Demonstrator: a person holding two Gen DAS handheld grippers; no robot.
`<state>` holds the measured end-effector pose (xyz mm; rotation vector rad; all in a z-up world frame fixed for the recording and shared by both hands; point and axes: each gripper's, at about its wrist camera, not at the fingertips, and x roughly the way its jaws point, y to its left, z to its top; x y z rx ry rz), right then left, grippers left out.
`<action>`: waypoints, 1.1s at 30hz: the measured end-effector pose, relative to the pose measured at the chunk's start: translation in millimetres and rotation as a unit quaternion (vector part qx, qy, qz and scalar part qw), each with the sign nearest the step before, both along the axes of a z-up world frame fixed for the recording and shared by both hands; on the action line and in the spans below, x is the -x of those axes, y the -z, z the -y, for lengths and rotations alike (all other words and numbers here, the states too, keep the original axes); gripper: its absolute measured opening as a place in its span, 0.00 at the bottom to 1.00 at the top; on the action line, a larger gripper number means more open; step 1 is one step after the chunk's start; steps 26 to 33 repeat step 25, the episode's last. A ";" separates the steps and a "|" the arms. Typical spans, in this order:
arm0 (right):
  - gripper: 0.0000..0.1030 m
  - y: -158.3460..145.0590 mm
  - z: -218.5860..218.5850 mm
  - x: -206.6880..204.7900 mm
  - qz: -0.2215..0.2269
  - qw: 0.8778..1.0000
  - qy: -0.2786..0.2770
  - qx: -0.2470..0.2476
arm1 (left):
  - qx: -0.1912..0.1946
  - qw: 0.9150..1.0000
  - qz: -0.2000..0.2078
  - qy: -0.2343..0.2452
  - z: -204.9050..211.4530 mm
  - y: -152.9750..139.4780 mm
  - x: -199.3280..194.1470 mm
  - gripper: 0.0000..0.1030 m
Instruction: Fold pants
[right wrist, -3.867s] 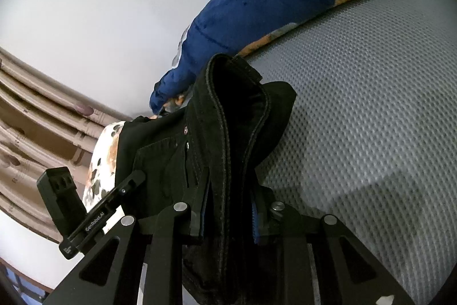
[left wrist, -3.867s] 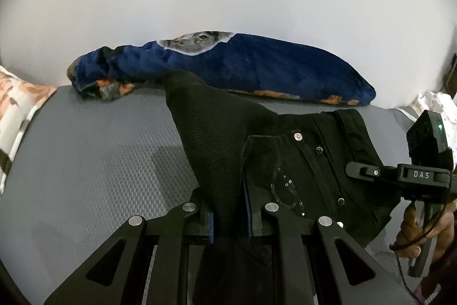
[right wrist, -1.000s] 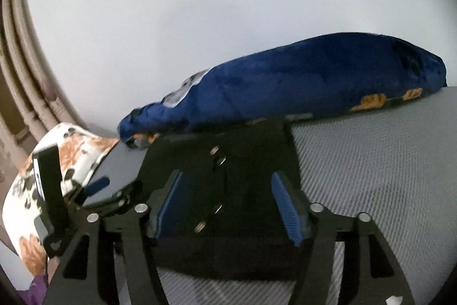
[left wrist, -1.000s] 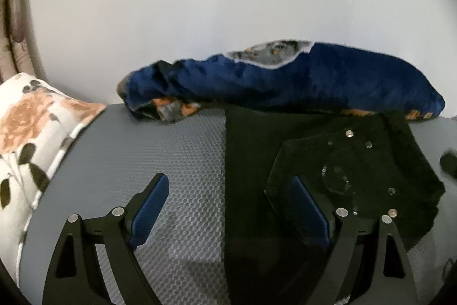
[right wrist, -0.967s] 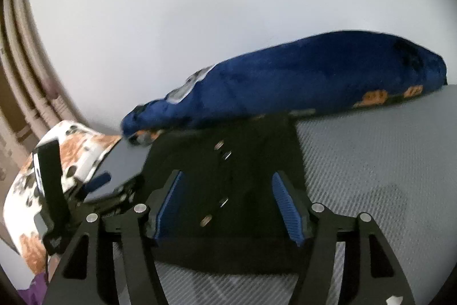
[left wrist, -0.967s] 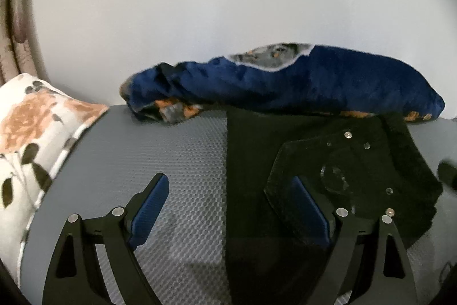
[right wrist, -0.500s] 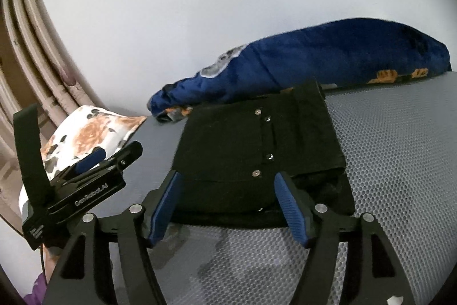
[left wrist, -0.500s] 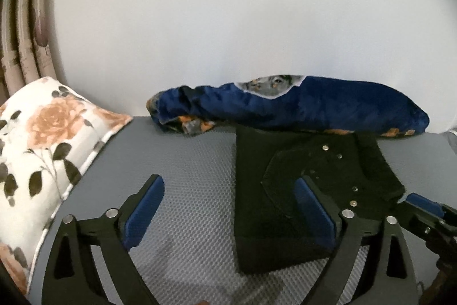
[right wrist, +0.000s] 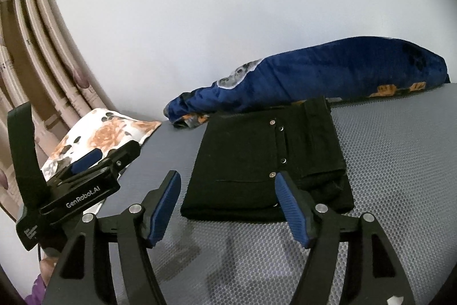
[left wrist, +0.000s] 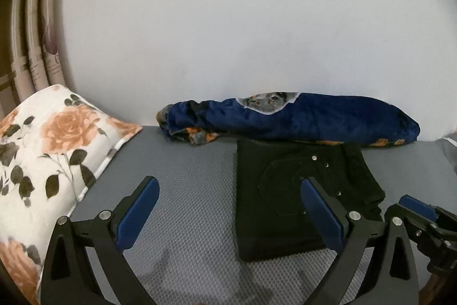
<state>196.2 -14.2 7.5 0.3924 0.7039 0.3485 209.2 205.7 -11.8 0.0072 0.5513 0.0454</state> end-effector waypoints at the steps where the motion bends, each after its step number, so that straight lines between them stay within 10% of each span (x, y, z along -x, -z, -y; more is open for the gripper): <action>1: 0.64 -1.1 0.3 1.5 0.001 1.000 0.000 0.000 | 0.000 1.000 0.000 0.000 0.6 -1.1 1.2 0.96; 33: 0.69 -12.8 -43.9 -0.2 0.000 0.999 -0.050 -0.005 | 0.067 0.995 0.027 -0.072 -67.9 0.2 31.6 1.00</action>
